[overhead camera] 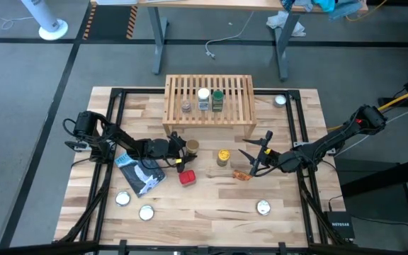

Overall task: Shelf spices
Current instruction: Remove the brown seasoning bottle from the shelf, then remove the green seasoning bottle from the shelf

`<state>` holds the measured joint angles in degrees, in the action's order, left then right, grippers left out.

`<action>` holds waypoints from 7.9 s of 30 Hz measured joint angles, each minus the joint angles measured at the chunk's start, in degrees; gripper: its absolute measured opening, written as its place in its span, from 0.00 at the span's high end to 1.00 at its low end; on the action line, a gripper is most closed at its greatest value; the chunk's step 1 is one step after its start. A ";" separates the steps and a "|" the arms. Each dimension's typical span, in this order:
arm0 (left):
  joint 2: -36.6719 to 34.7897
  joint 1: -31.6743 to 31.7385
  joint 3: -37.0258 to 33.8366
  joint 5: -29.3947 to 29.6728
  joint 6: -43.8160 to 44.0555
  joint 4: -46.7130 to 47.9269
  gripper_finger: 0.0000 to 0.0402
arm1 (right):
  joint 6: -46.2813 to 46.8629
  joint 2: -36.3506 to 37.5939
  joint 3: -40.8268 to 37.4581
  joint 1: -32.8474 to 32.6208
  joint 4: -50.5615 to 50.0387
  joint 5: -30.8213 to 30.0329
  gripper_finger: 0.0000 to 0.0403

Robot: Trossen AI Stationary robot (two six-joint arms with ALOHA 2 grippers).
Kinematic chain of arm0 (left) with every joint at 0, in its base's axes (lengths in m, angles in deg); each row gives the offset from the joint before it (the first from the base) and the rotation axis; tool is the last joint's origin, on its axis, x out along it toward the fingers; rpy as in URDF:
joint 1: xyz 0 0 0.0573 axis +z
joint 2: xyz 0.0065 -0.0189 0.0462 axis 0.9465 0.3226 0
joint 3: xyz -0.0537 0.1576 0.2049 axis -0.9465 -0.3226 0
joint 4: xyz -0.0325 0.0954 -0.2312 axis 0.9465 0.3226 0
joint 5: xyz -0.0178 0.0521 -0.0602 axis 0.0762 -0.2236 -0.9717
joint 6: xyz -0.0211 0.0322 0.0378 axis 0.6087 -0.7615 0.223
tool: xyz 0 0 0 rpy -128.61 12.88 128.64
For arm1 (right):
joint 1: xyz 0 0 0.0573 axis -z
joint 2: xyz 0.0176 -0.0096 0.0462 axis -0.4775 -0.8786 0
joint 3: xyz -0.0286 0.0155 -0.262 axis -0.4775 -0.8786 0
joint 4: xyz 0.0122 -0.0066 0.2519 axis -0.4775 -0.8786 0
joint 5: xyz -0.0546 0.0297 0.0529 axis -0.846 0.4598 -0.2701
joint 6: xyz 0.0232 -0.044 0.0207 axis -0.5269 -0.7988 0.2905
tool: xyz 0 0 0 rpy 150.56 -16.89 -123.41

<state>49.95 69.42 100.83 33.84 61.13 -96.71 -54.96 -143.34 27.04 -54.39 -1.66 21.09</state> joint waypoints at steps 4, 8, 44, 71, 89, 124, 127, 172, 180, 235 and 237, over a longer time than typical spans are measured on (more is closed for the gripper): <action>0.00 0.00 0.00 0.76 0.49 0.02 0.31 | -0.01 0.00 0.00 0.02 0.00 0.00 0.51; 0.00 -0.02 0.00 1.48 0.13 0.10 0.31 | -0.01 0.00 0.00 0.02 0.02 0.00 0.51; 0.00 0.02 0.00 2.16 -6.18 -0.79 0.01 | -0.01 0.00 0.00 0.00 0.00 0.00 0.51; -6.02 -0.52 -0.02 4.35 -17.65 -7.25 0.00 | -0.01 0.00 0.00 0.02 0.02 0.00 0.51; -34.06 -3.61 -0.02 5.40 -23.57 17.50 0.00 | -0.01 0.00 0.00 0.02 0.01 0.00 0.51; -72.35 -3.89 -0.02 9.22 -30.87 53.12 0.00 | 1.95 0.04 0.04 2.00 29.93 6.38 0.51; -75.72 -3.89 -0.02 11.00 -30.87 56.01 0.00 | 1.96 0.04 0.04 1.90 33.01 2.67 0.51; -88.76 -3.87 -0.02 12.94 -24.80 64.85 0.00 | 1.52 -0.57 21.49 42.49 -14.08 43.93 0.51; -88.76 -3.88 -0.02 12.94 -24.79 64.83 0.00 | 1.54 -0.59 21.49 42.40 -17.36 42.15 0.51; -88.76 -3.89 -0.02 12.94 -24.78 65.26 0.00 | 7.87 -22.99 22.41 58.61 8.23 79.51 0.04; -88.76 -3.89 -0.02 12.94 -24.79 65.26 0.00 | 7.95 -23.47 22.95 58.55 8.16 79.49 0.04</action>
<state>-38.81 65.53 100.81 46.78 36.35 -31.45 -47.02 -166.81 49.99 4.16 6.50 100.58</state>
